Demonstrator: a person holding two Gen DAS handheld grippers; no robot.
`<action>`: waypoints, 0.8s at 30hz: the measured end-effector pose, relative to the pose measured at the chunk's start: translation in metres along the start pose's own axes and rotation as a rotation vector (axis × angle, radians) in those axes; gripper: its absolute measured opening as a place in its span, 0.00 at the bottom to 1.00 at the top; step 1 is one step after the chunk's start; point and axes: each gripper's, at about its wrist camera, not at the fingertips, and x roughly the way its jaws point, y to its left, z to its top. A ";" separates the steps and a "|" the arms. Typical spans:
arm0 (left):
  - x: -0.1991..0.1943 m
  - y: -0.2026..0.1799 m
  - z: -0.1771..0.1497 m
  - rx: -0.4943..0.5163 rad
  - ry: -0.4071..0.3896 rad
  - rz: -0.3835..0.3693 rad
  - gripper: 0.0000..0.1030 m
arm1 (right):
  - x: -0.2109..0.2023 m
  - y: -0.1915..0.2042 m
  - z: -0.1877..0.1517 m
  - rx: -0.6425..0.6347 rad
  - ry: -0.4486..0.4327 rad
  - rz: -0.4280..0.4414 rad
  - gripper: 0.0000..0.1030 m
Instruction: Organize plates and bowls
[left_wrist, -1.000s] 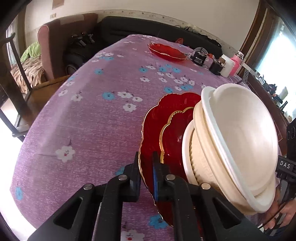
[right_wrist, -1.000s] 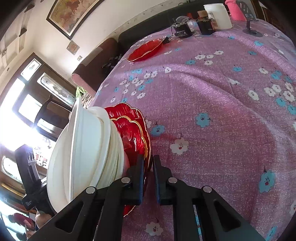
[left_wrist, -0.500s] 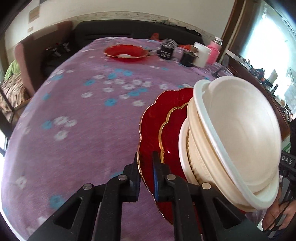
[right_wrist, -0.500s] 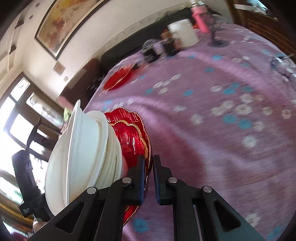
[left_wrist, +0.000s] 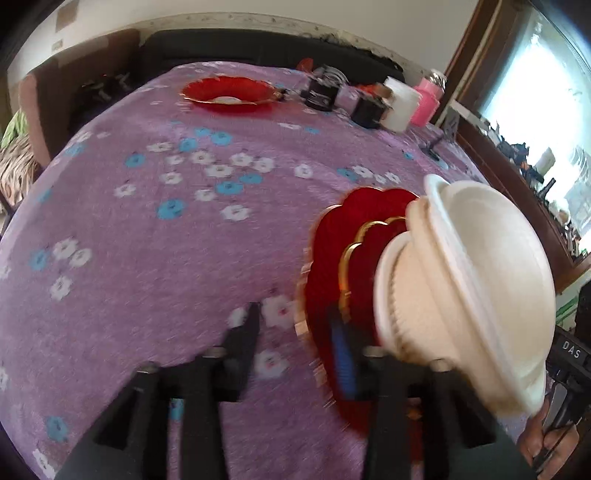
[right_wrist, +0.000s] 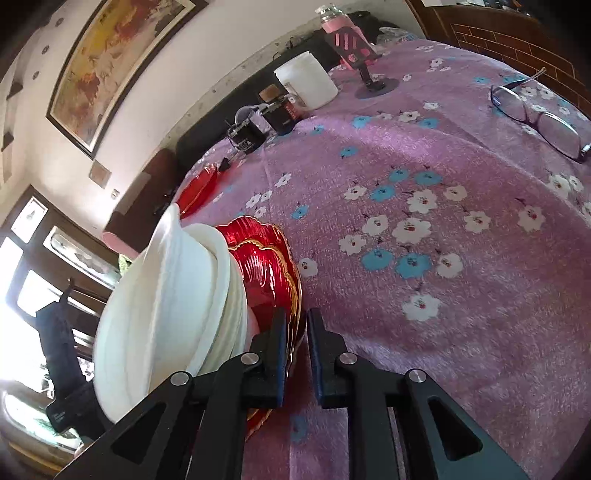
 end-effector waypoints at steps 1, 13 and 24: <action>-0.006 0.007 -0.005 -0.012 -0.020 -0.007 0.59 | -0.005 -0.001 -0.002 0.002 -0.014 -0.001 0.22; -0.070 -0.008 -0.070 0.169 -0.280 0.002 0.80 | -0.031 -0.010 -0.044 -0.065 -0.113 -0.150 0.23; -0.077 -0.003 -0.082 0.121 -0.375 0.068 0.90 | -0.034 -0.017 -0.048 -0.041 -0.122 -0.151 0.24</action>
